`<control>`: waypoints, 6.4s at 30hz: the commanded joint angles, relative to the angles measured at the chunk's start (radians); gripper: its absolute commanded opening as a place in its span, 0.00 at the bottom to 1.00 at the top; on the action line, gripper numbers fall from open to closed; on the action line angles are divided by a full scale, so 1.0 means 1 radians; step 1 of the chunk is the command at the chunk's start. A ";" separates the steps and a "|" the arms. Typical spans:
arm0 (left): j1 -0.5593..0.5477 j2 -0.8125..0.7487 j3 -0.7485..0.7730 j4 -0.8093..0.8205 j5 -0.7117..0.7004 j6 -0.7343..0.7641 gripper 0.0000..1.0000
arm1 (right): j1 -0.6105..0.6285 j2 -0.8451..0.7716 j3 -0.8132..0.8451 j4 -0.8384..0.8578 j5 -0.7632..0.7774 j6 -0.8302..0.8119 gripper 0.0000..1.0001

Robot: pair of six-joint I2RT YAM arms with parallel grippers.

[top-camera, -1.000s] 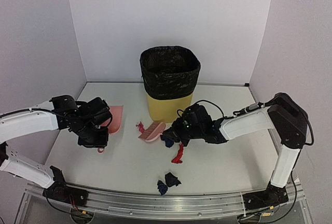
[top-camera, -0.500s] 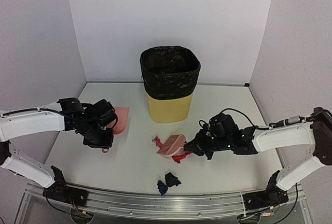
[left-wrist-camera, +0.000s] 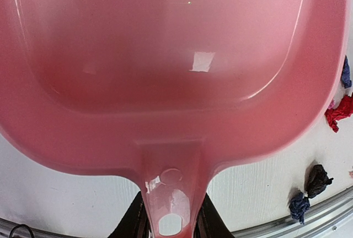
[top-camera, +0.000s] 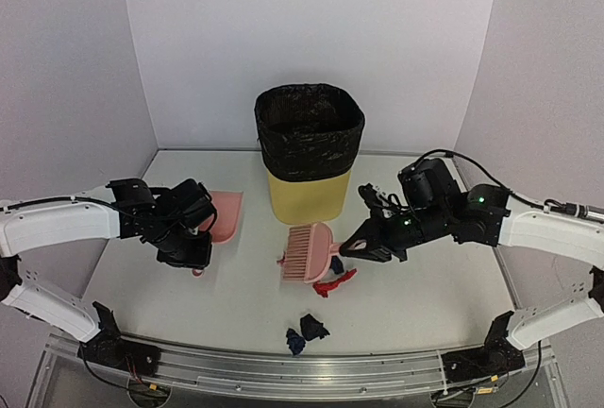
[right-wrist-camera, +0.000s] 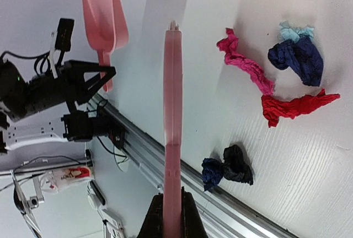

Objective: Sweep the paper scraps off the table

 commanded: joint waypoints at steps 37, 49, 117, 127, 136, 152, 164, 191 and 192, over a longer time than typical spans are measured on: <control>-0.002 0.043 -0.046 0.059 0.078 0.113 0.00 | -0.139 0.381 0.382 -0.511 -0.290 -0.813 0.00; -0.002 0.088 0.022 0.069 0.017 0.156 0.00 | -0.132 0.380 0.330 -0.213 -0.149 -0.187 0.00; -0.156 0.530 0.249 -0.180 0.327 0.536 0.00 | -0.256 0.180 0.463 -1.172 0.286 -0.266 0.00; -0.159 0.617 0.348 -0.212 0.332 0.592 0.00 | -0.273 0.458 0.658 -1.121 0.259 -0.415 0.00; -0.159 0.661 0.405 -0.242 0.328 0.617 0.00 | -0.267 0.651 0.779 -1.008 -0.022 -0.548 0.00; -0.159 0.688 0.432 -0.232 0.329 0.635 0.00 | -0.156 0.796 0.998 -0.999 0.003 -0.738 0.00; -0.159 0.667 0.418 -0.186 0.337 0.626 0.00 | -0.150 0.799 1.055 -0.948 -0.118 -0.637 0.00; -0.159 0.545 0.363 -0.079 0.248 0.519 0.00 | -0.123 0.562 0.942 -0.826 0.047 -0.490 0.00; -0.159 0.539 0.366 -0.080 0.241 0.512 0.00 | -0.123 0.545 0.933 -0.815 0.037 -0.489 0.00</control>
